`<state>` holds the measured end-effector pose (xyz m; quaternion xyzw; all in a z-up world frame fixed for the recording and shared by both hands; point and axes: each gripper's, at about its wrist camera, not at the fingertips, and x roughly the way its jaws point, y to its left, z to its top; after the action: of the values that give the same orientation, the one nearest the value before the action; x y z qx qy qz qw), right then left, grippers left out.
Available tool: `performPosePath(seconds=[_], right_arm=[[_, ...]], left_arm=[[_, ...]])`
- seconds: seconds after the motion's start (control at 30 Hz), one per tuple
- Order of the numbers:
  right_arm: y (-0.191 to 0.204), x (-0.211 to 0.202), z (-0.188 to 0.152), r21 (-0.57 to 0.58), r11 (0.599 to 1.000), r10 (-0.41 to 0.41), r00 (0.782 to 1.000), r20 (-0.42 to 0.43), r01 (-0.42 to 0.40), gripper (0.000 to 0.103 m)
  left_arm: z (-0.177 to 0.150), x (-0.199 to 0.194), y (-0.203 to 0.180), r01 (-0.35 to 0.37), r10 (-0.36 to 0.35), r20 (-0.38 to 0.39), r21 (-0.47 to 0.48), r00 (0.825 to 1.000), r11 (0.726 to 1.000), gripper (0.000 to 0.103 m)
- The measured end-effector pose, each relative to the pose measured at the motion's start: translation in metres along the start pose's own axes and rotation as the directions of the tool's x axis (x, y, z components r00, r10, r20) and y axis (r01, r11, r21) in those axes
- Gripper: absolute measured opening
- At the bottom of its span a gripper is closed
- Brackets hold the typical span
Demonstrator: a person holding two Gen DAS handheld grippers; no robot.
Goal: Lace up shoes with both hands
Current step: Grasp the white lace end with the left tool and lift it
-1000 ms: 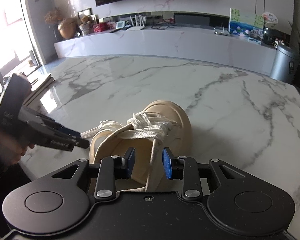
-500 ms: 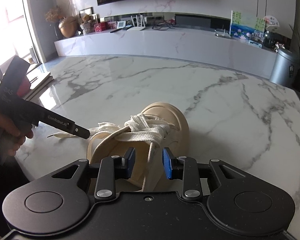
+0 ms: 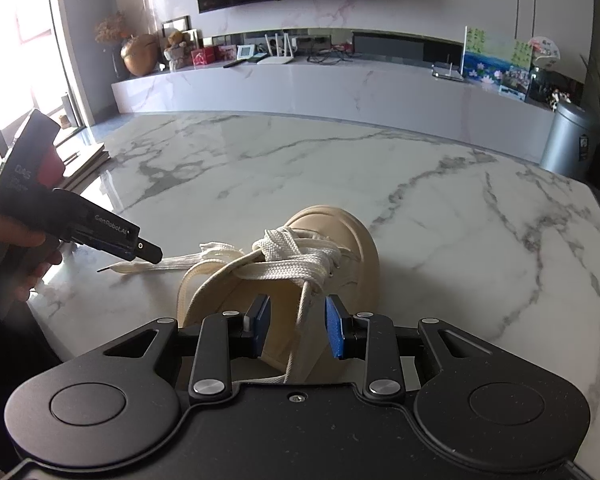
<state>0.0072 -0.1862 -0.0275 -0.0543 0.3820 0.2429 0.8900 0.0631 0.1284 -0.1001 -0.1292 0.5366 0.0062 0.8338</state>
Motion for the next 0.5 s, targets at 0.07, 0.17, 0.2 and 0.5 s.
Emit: performPosePath(seconds=[0.07,0.17,0.2,0.5], right_arm=[[0.0,-0.001,0.001,-0.001,1.0,-0.003,1.0,0.007,0.003,0.029],[0.002,-0.004,0.004,-0.008,1.0,0.01,1.0,0.02,-0.01,0.029],[0.003,-0.004,0.006,-0.016,1.0,0.018,1.0,0.021,-0.017,0.029],[0.024,0.007,0.017,-0.12,0.991,0.063,0.998,0.013,-0.061,0.029]], left_arm=[[-0.001,0.0,-0.003,-0.008,0.008,0.002,0.026,1.0,1.0,0.04],[-0.004,-0.001,-0.01,-0.003,0.005,-0.014,0.087,1.0,0.996,0.04],[-0.005,-0.001,-0.013,0.005,-0.003,-0.023,0.109,1.0,0.994,0.04],[-0.022,-0.003,-0.038,0.052,-0.022,-0.098,0.323,0.995,0.945,0.04]])
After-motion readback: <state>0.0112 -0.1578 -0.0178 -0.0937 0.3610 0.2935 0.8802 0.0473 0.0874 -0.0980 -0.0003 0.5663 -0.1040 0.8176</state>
